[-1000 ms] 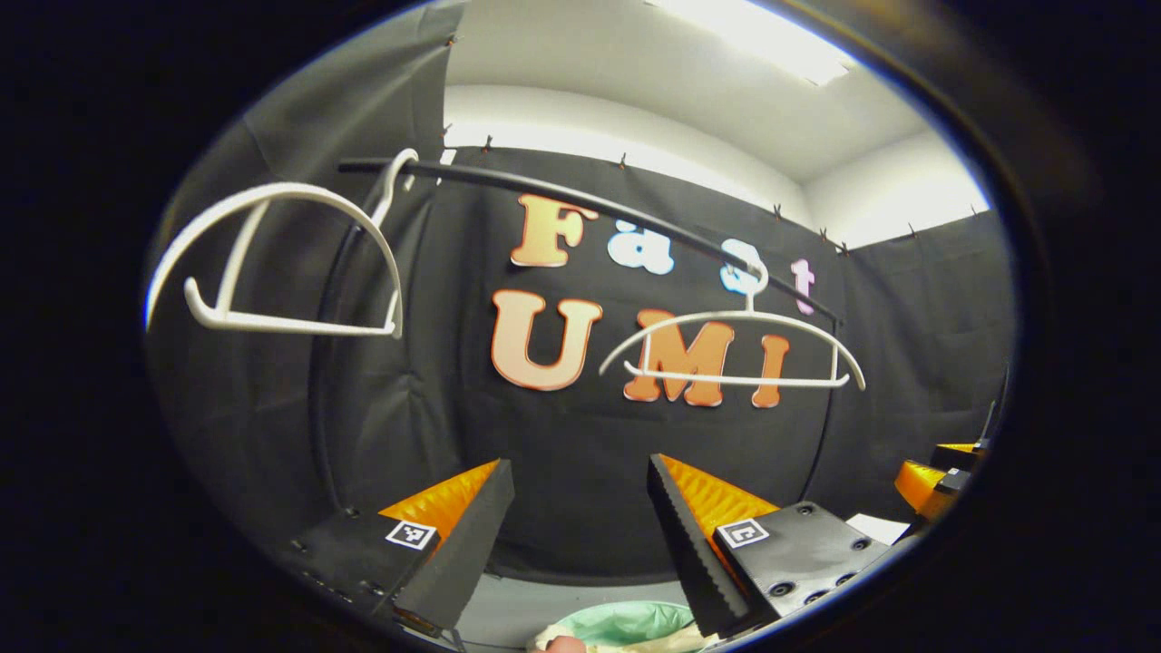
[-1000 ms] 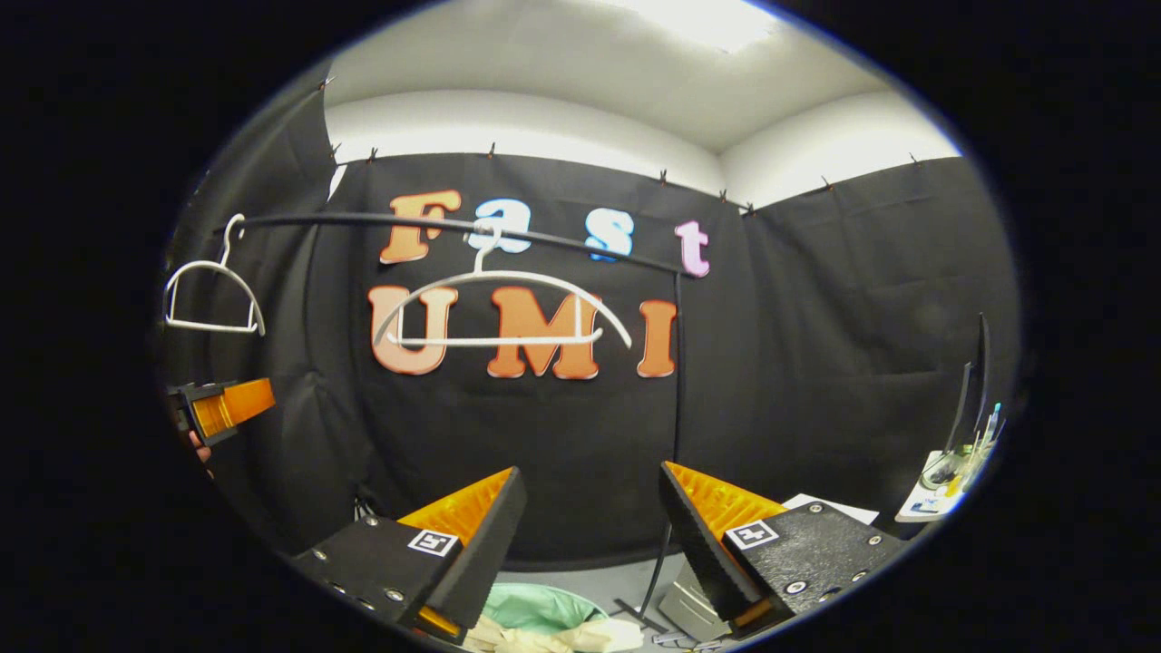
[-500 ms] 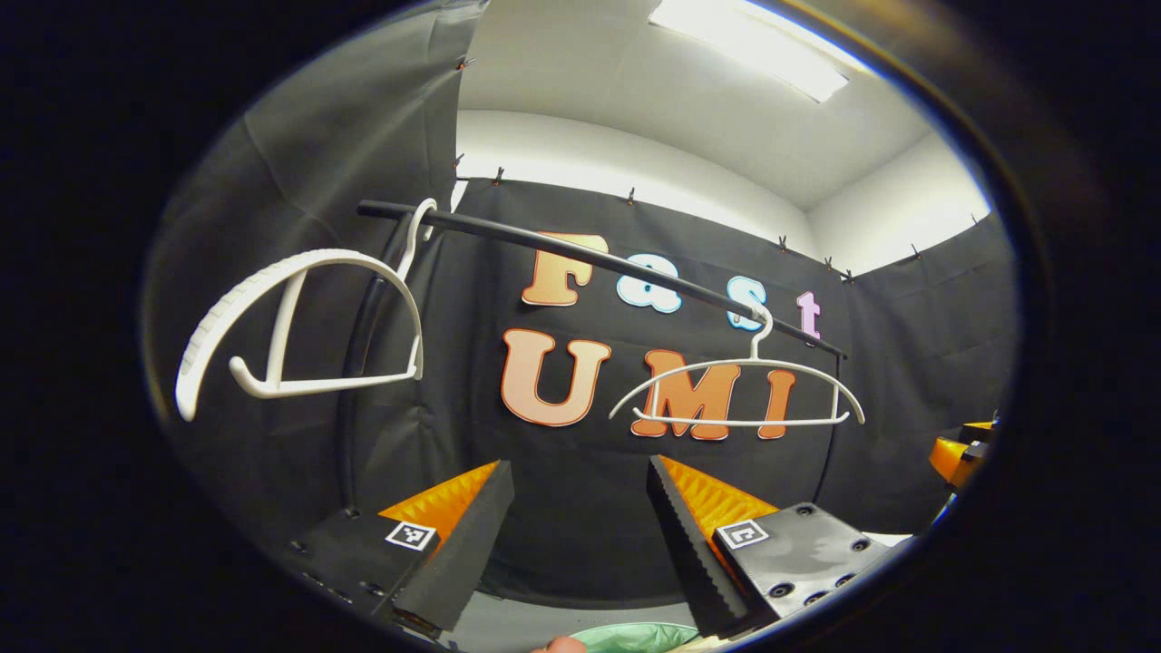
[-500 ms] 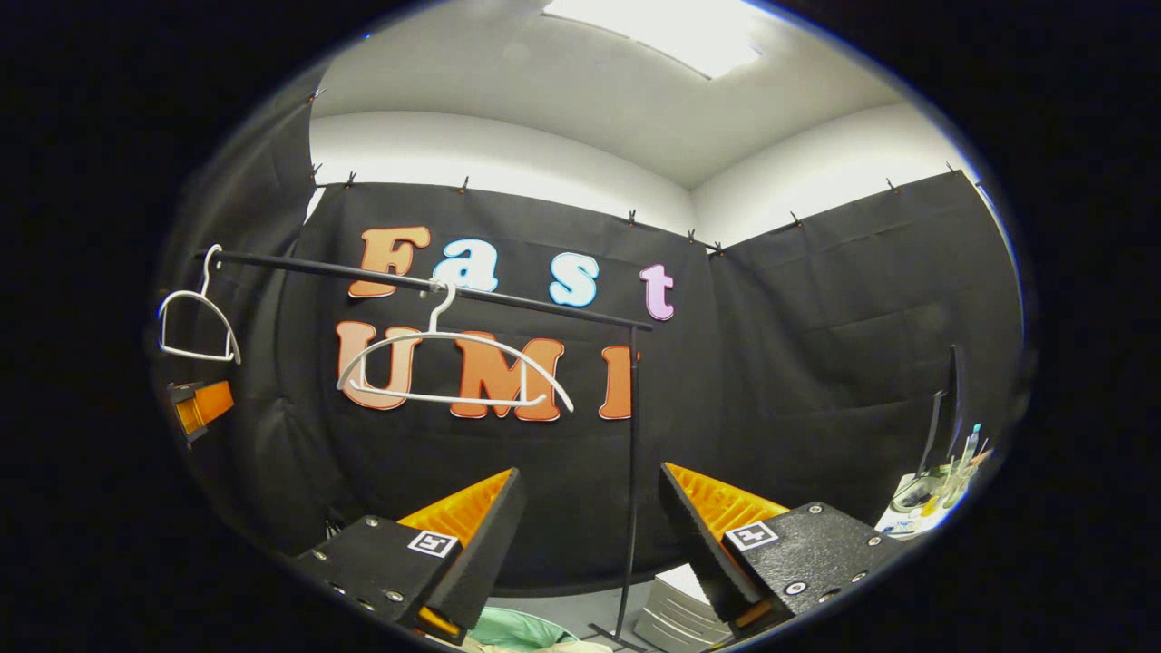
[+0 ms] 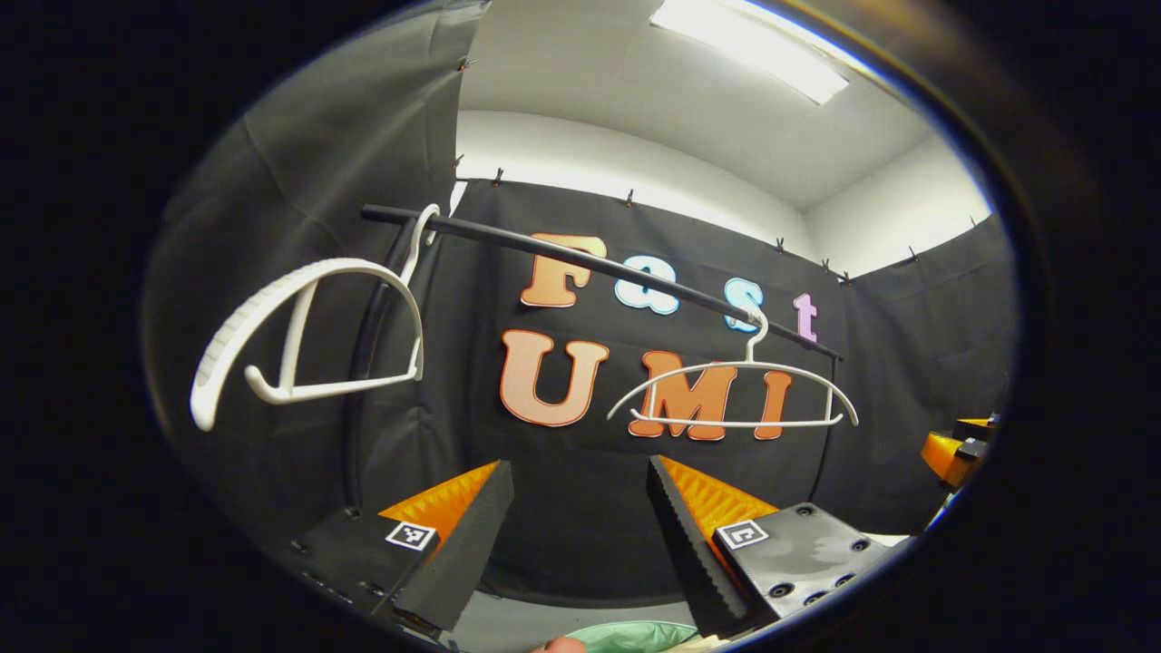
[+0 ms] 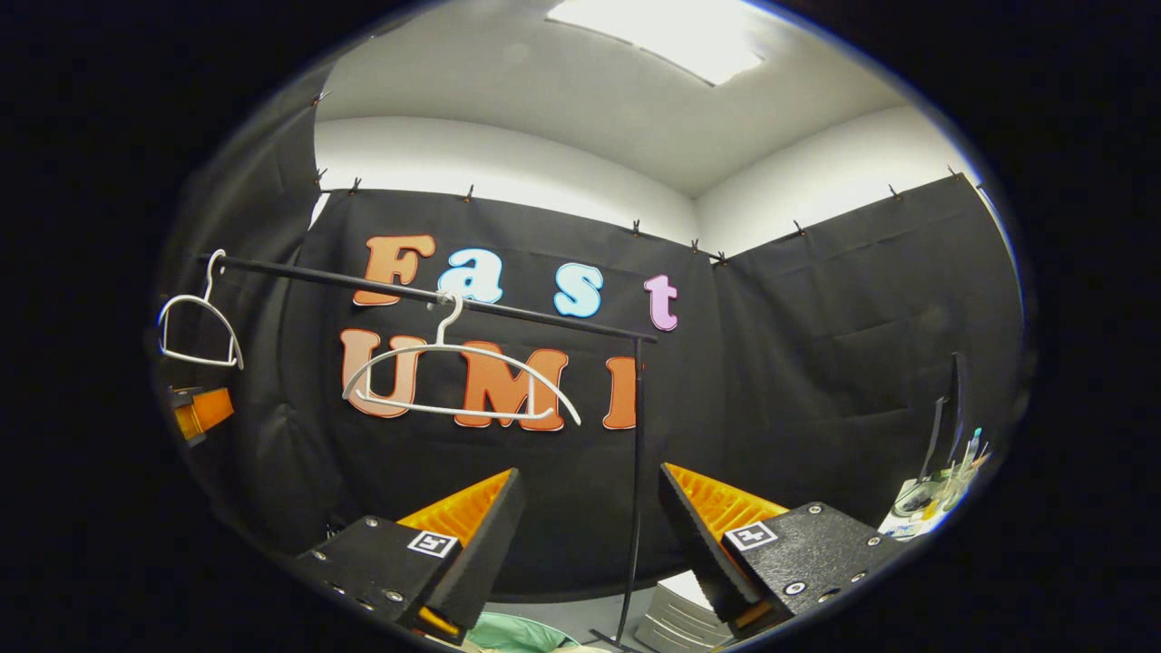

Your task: Grasp the clothes on the hanger with both hands and then place them into the laundry hamper below.

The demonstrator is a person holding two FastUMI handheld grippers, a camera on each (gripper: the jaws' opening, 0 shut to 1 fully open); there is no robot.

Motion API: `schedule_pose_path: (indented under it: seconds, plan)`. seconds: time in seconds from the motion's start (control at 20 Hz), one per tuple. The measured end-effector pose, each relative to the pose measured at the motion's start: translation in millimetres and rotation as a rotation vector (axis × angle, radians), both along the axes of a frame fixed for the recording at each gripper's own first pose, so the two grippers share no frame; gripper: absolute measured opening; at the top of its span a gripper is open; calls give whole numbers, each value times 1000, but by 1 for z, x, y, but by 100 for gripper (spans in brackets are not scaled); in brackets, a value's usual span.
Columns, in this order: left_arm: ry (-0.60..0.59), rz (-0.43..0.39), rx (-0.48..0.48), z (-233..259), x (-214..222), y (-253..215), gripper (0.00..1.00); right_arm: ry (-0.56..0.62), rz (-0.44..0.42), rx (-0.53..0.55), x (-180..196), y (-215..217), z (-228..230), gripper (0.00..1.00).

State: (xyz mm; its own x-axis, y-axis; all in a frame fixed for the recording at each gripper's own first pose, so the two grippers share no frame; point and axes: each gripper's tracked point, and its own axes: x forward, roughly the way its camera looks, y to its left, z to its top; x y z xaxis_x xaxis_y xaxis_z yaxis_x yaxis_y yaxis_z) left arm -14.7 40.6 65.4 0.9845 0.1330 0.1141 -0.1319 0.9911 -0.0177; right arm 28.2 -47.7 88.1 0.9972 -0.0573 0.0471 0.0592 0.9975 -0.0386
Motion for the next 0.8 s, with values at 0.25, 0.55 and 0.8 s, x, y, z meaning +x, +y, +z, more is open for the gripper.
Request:
schedule_pose_path:
  seconds: [0.25,0.55,0.8]
  plan:
    - [-23,2,20,8,0,1,93,11,31,-15,-2,11,1,92]
    - [-23,-20,8,5,6,-6,96,14,48,-21,-2,16,2,91]
    - [-25,-20,4,3,7,-8,96,30,26,-32,-4,8,-4,91]
